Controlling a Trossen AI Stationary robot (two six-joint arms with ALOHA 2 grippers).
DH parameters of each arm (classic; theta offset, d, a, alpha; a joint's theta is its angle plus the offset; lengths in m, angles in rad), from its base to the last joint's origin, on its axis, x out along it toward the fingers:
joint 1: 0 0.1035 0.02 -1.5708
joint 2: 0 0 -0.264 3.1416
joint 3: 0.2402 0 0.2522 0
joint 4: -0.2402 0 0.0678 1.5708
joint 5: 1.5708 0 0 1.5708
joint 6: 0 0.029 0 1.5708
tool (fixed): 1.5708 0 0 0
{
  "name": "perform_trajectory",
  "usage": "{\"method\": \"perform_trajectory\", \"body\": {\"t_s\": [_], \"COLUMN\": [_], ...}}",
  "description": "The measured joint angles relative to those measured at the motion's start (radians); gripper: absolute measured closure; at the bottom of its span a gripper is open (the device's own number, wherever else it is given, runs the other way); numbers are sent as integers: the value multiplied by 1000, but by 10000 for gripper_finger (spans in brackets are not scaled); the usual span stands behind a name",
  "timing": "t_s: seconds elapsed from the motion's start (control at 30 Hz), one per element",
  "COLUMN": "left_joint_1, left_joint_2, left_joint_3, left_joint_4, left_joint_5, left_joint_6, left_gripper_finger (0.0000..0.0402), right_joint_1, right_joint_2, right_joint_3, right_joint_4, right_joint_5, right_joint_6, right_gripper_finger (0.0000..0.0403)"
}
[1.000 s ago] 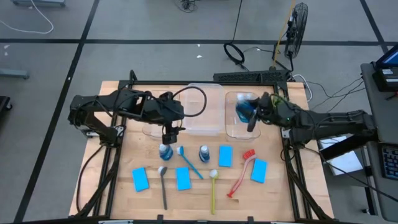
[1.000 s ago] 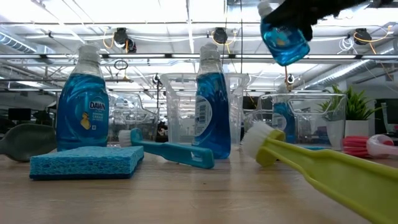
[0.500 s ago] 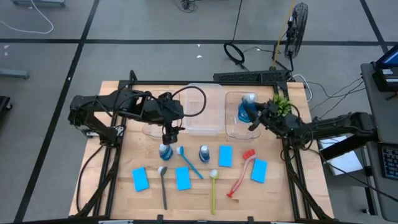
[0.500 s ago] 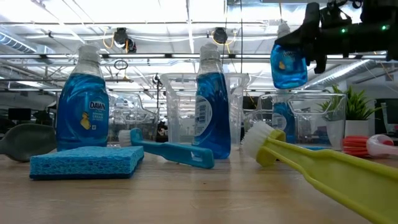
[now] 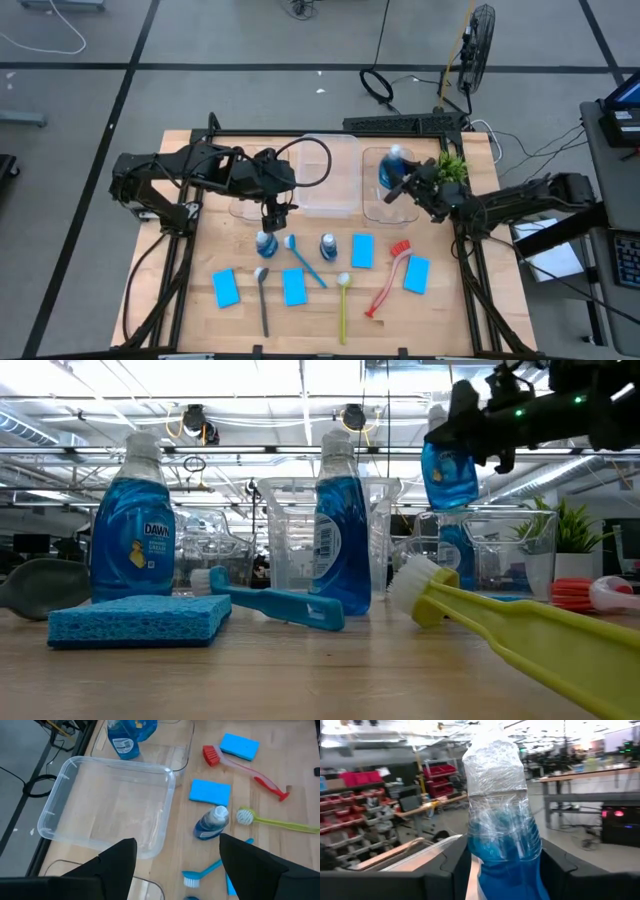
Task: Pick & Place Kitchen Sink Supplies
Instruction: Put the blue dishwashing liquid into the right transparent bin
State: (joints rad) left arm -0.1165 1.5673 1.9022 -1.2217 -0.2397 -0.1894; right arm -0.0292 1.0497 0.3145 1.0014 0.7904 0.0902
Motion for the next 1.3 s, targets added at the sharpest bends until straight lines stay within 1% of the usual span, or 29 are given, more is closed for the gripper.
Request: {"method": "perform_trajectory", "body": {"t_s": [0.1,0.17,0.27,0.4,0.47,0.6,0.67,0.73,0.83,0.9,1.1,1.3], "left_joint_1": [0,0,0,-4,-11,-18,-19,-22,-27,-34,-50,-49], "left_joint_2": [0,0,0,-2,-16,-68,-117,-192,-304,-376,-575,-737], "left_joint_3": [0,0,-11,-58,-90,-187,-251,-329,-437,-508,-698,-840], "left_joint_4": [-3,-9,-7,-6,0,78,166,232,319,340,499,548], "left_joint_5": [-33,-56,-59,-60,-60,-56,-45,-41,-25,-24,-23,-23], "left_joint_6": [1,1,4,11,11,4,5,3,-6,-23,-14,-30], "left_gripper_finger": [118,121,126,127,125,119,117,117,122,125,126,117], "right_joint_1": [0,0,-1,-5,-4,-5,-5,-9,-20,-30,-55,-61], "right_joint_2": [70,114,164,216,245,293,312,328,338,348,373,446], "right_joint_3": [18,24,25,25,25,25,25,25,29,40,50,115], "right_joint_4": [21,63,122,174,184,203,208,224,226,226,228,227], "right_joint_5": [38,85,161,151,152,176,207,229,230,229,228,232], "right_joint_6": [2,2,1,7,34,80,87,85,85,89,107,108], "right_gripper_finger": [248,246,246,248,247,245,247,247,244,243,244,243]}}
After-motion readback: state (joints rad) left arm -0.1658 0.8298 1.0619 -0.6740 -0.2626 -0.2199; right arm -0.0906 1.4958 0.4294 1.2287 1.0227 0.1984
